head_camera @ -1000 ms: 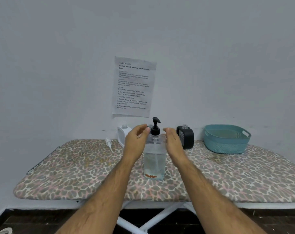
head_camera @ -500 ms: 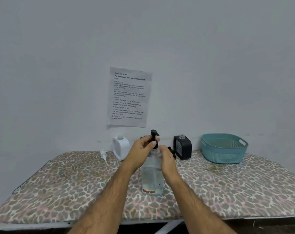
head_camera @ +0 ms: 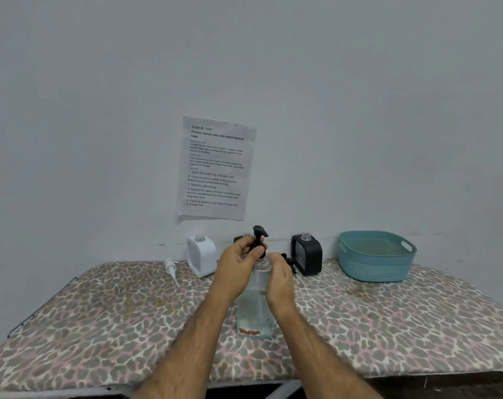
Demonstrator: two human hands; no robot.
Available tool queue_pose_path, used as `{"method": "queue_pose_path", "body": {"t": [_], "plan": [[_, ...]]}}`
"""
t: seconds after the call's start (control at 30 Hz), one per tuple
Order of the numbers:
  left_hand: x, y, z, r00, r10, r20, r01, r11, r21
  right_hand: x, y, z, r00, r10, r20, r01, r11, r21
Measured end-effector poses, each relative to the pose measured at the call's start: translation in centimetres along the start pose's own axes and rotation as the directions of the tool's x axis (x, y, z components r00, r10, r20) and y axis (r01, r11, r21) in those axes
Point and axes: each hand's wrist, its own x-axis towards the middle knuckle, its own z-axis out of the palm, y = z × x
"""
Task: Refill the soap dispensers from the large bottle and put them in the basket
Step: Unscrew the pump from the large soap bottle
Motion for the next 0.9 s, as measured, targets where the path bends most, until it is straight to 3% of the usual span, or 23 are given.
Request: {"method": "queue_pose_path", "body": {"t": [0.43, 0.6, 0.77, 0.9], "plan": [[-0.3, -0.5, 0.8, 0.988, 0.103, -0.118, -0.076, 0.975, 0.211, -0.1, 0.5, 0.8, 0.99, -0.042, -0.138, 0.032, 0.997, -0.073], [-0.8, -0.2, 2.0, 0.931, 0.181, -0.316, -0.046, 0.919, 0.391, -0.5, 0.1, 1.1, 0.987, -0.05, -0.152, 0.032, 0.993, -0.117], [-1.0, 0.9, 2.3, 0.906, 0.104, -0.41, 0.067, 0.922, 0.382, -0.2, 0.3, 0.9, 0.99, -0.052, -0.134, 0.033, 0.99, -0.14], [-0.6, 1.4, 0.9, 0.969, -0.07, -0.236, 0.124, 0.967, 0.222, -0.4, 0.2, 0.8, 0.989, -0.07, -0.131, 0.053, 0.99, -0.131]]}}
